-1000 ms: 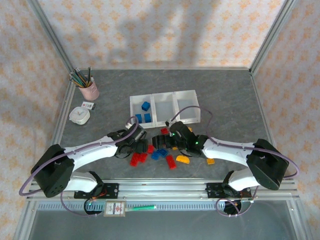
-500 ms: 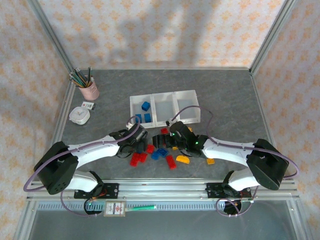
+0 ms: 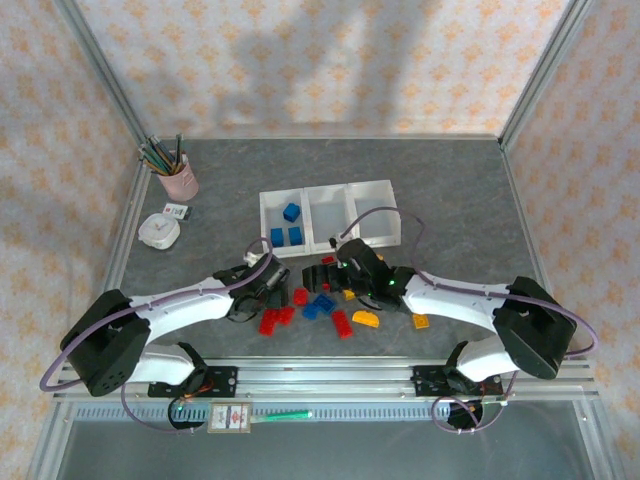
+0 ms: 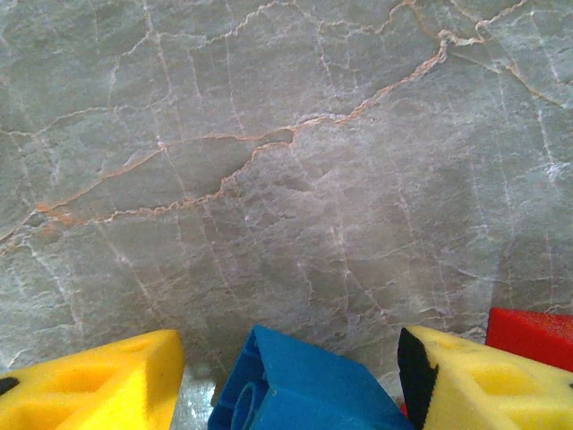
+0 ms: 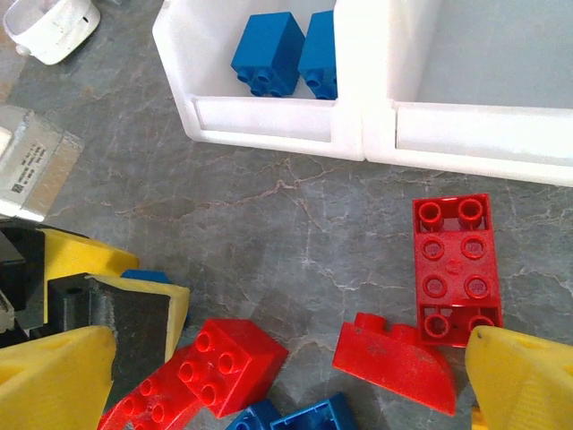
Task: Sort the legos into containers by color
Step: Pick up the lego from the middle-left of the table.
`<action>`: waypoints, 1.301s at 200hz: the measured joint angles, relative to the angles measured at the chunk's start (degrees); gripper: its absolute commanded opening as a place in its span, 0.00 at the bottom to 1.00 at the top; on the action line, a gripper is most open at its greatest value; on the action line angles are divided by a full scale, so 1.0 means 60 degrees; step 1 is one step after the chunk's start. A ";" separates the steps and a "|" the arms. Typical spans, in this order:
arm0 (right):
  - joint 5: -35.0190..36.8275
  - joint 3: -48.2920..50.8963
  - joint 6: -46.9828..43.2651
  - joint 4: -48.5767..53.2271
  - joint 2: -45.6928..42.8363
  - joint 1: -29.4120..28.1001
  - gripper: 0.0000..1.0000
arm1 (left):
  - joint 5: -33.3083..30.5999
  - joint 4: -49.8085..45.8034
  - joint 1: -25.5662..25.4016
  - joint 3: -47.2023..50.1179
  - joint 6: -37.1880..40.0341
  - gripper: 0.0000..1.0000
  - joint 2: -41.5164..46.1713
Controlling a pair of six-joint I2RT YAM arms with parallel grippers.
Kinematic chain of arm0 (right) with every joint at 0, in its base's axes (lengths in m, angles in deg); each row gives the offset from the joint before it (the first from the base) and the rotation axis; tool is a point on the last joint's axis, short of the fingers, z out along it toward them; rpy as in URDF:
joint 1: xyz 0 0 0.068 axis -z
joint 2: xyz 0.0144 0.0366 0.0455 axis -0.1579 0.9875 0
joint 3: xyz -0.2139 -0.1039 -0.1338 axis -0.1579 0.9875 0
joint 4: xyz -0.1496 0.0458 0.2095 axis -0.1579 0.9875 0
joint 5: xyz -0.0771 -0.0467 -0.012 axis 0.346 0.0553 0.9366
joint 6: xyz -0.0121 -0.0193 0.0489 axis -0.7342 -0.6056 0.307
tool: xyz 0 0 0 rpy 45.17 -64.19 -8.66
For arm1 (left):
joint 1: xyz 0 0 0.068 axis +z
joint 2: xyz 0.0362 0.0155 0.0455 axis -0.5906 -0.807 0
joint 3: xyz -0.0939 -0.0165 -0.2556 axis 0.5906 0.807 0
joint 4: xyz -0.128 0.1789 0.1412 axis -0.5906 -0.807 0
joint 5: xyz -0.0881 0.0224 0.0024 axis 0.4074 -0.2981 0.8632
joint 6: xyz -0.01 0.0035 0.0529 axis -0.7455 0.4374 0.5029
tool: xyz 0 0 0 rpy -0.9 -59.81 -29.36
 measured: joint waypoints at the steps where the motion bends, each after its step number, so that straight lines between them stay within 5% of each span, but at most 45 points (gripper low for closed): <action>1: 0.0004 0.0000 0.0000 0.0000 0.0000 0.0000 1.00 | 0.0004 0.0000 0.0000 0.0000 0.0000 0.67 -0.0004; 94: 0.0000 -0.0051 -0.0004 0.0000 0.0051 0.0000 1.00 | 0.0197 0.0412 -0.0036 0.0346 -0.0291 0.65 0.0102; 158: 0.0004 -0.0051 -0.0004 0.0000 0.0051 0.0000 1.00 | 0.0109 0.0506 -0.0036 0.0444 -0.0397 0.51 0.0200; 260: -0.0076 -0.0404 0.0091 0.0153 -0.0572 0.0164 1.00 | -0.0634 -0.0324 0.0073 -0.0229 -0.0517 0.47 0.1348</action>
